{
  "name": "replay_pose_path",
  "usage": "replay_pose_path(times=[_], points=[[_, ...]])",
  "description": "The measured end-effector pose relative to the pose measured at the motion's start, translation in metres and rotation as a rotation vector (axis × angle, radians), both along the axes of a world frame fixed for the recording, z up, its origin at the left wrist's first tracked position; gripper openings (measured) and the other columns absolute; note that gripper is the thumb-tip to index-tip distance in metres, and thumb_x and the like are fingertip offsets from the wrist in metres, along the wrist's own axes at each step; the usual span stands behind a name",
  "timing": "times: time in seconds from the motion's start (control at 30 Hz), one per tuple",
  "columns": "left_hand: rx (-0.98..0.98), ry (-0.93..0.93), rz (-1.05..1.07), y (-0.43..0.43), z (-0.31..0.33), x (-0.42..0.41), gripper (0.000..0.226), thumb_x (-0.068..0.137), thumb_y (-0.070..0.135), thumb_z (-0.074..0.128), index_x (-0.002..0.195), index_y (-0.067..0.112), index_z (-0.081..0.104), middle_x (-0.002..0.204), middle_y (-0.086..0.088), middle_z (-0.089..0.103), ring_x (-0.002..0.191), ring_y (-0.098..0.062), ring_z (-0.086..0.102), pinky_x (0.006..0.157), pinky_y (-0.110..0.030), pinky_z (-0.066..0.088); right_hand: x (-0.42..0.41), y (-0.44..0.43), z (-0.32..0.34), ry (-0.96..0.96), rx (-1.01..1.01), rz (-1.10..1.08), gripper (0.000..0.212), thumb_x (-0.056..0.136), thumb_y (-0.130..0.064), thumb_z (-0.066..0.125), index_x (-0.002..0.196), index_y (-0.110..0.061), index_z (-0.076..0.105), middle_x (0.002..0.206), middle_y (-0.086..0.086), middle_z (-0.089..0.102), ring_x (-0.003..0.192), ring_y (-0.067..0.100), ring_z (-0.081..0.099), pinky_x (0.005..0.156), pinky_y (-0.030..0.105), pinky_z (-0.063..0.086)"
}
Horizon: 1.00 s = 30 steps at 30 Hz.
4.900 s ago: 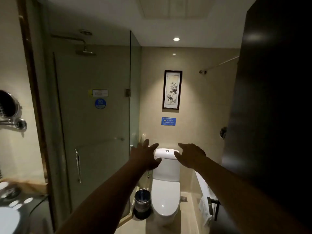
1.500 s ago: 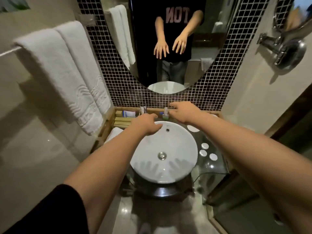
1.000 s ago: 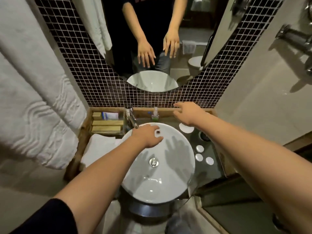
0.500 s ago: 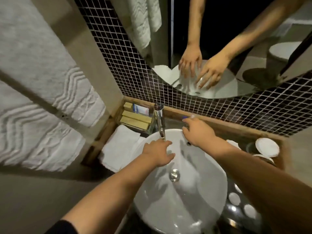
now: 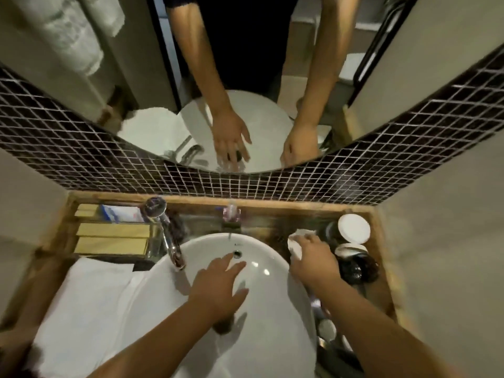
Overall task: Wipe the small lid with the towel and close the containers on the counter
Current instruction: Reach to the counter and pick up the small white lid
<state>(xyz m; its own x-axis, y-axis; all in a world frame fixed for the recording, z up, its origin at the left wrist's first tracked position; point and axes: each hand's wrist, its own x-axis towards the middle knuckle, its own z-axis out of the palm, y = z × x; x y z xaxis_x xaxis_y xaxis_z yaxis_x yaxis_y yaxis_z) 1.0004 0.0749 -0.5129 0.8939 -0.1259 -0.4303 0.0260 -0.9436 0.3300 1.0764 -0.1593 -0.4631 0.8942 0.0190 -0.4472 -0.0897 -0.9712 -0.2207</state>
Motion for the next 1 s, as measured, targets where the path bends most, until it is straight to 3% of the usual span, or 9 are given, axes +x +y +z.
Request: replay_pose_path(times=[0.13, 0.3, 0.43, 0.53, 0.73, 0.9, 1.0], points=[[-0.050, -0.041, -0.061, -0.038, 0.005, 0.026, 0.064, 0.090, 0.071, 0.036, 0.147, 0.045, 0.028, 0.163, 0.009, 0.020, 0.148, -0.023, 0.022, 0.118, -0.053, 0.026, 0.010, -0.019, -0.016, -0.014, -0.042, -0.083, 0.066, 0.089, -0.022, 0.066, 0.148, -0.034, 0.039, 0.149, 0.006, 0.044, 0.132, 0.032, 0.041, 0.105, 0.044, 0.045], [-0.013, -0.058, -0.187, -0.078, 0.007, 0.057, 0.065, 0.091, 0.068, 0.036, 0.149, 0.041, 0.027, 0.164, 0.001, 0.020, 0.150, -0.032, 0.013, 0.116, -0.060, 0.023, 0.023, -0.022, -0.042, 0.050, -0.160, 0.014, 0.091, 0.081, -0.014, 0.074, 0.153, -0.041, 0.025, 0.153, 0.005, 0.039, 0.135, 0.033, 0.037, 0.102, 0.044, 0.050], [0.030, -0.052, -0.218, -0.089, -0.004, 0.068, 0.064, 0.093, 0.067, 0.028, 0.151, 0.041, 0.023, 0.164, 0.000, 0.018, 0.150, -0.035, 0.006, 0.118, -0.061, 0.013, 0.034, -0.026, -0.062, 0.073, -0.176, 0.053, 0.103, 0.076, -0.027, 0.083, 0.153, -0.045, 0.016, 0.150, 0.006, 0.042, 0.134, 0.036, 0.040, 0.102, 0.048, 0.049], [0.012, -0.035, -0.152, -0.092, -0.014, 0.075, 0.062, 0.092, 0.068, 0.027, 0.149, 0.044, 0.025, 0.162, 0.003, 0.024, 0.150, -0.033, 0.011, 0.117, -0.064, 0.009, 0.040, -0.031, -0.076, 0.070, -0.138, 0.046, 0.100, 0.070, -0.046, 0.084, 0.149, -0.043, 0.023, 0.148, 0.005, 0.046, 0.134, 0.038, 0.041, 0.101, 0.048, 0.048], [-0.002, -0.070, -0.086, -0.100, -0.022, 0.083, 0.059, 0.090, 0.068, 0.031, 0.144, 0.046, 0.031, 0.155, 0.008, 0.037, 0.143, -0.026, 0.028, 0.115, -0.064, 0.016, 0.041, -0.041, -0.085, 0.054, 0.019, -0.033, 0.092, 0.069, -0.042, 0.085, 0.146, -0.035, 0.035, 0.144, 0.003, 0.048, 0.128, 0.031, 0.048, 0.100, 0.045, 0.051], [-0.142, -0.189, 0.037, -0.079, -0.006, 0.074, 0.047, 0.097, 0.055, 0.036, 0.141, 0.042, 0.044, 0.146, 0.010, 0.049, 0.134, -0.015, 0.042, 0.113, -0.044, 0.033, 0.044, -0.033, -0.054, -0.009, 0.182, -0.172, 0.097, 0.057, -0.039, 0.093, 0.140, -0.026, 0.046, 0.137, 0.001, 0.051, 0.127, 0.026, 0.047, 0.104, 0.041, 0.049], [-0.236, -0.254, 0.183, -0.052, 0.012, 0.056, 0.042, 0.097, 0.054, 0.042, 0.136, 0.040, 0.053, 0.140, 0.013, 0.056, 0.128, -0.012, 0.051, 0.111, -0.043, 0.040, 0.036, -0.014, -0.021, -0.052, 0.240, -0.092, 0.102, 0.053, -0.045, 0.093, 0.140, -0.029, 0.042, 0.136, -0.003, 0.046, 0.127, 0.022, 0.044, 0.106, 0.038, 0.046]])
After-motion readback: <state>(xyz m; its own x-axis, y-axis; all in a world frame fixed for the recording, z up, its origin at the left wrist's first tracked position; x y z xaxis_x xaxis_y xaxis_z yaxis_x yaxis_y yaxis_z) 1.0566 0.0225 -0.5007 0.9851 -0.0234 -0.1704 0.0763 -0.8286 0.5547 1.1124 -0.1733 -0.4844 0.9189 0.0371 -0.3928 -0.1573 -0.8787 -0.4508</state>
